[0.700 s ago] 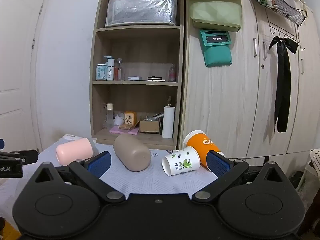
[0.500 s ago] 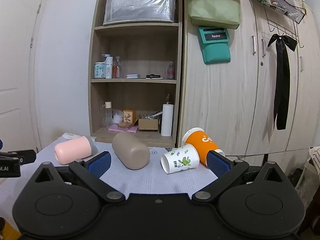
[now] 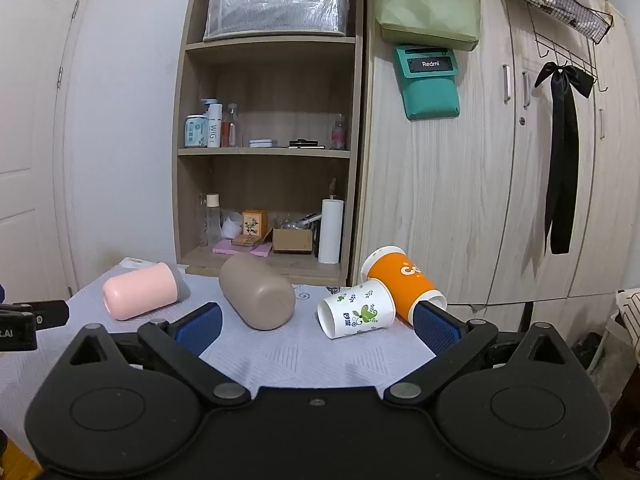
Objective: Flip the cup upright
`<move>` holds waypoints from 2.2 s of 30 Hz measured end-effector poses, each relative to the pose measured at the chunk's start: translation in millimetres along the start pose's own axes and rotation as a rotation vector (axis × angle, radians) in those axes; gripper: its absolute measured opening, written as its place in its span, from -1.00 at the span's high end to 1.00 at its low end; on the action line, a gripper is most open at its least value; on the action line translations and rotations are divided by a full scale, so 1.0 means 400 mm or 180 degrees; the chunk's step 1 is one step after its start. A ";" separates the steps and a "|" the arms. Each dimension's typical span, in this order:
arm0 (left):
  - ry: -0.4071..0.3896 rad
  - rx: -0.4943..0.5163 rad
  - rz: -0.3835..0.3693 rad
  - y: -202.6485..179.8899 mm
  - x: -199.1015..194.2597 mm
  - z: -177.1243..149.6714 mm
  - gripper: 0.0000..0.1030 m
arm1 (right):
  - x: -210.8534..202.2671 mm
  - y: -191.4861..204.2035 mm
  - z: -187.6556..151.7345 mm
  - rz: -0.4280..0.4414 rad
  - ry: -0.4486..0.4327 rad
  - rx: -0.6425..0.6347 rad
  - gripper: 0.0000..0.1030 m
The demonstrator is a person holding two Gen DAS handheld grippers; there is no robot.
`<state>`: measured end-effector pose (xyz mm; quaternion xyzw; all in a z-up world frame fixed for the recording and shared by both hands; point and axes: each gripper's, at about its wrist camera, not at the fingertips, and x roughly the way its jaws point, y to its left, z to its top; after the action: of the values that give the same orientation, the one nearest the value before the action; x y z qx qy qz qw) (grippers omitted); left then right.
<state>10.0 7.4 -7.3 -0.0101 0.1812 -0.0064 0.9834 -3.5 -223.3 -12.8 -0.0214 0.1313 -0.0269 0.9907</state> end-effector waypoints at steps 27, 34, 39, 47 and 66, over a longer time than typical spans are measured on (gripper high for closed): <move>0.0026 -0.0035 -0.0012 0.005 -0.001 -0.001 -1.00 | 0.027 0.004 -0.011 -0.0081 0.0188 0.0037 -1.00; 0.0029 -0.0057 -0.0012 0.007 0.000 -0.002 -1.00 | 0.028 0.006 -0.009 -0.0107 0.0200 0.0025 -1.00; 0.0037 -0.0061 -0.0012 0.010 0.001 -0.002 -1.00 | 0.030 0.007 -0.012 -0.0112 0.0209 0.0010 -1.00; 0.0040 -0.0039 -0.0004 0.008 0.000 -0.005 -1.00 | 0.030 0.007 -0.011 -0.0156 0.0217 0.0014 -1.00; 0.0056 -0.0026 0.0027 0.011 -0.002 -0.005 -1.00 | 0.034 0.010 -0.015 -0.0136 0.0242 -0.0018 -1.00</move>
<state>8.5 11.9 -8.9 -0.0133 0.1899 -0.0016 0.9817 8.4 -220.2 -22.3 -0.0260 0.1685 -0.0485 0.9842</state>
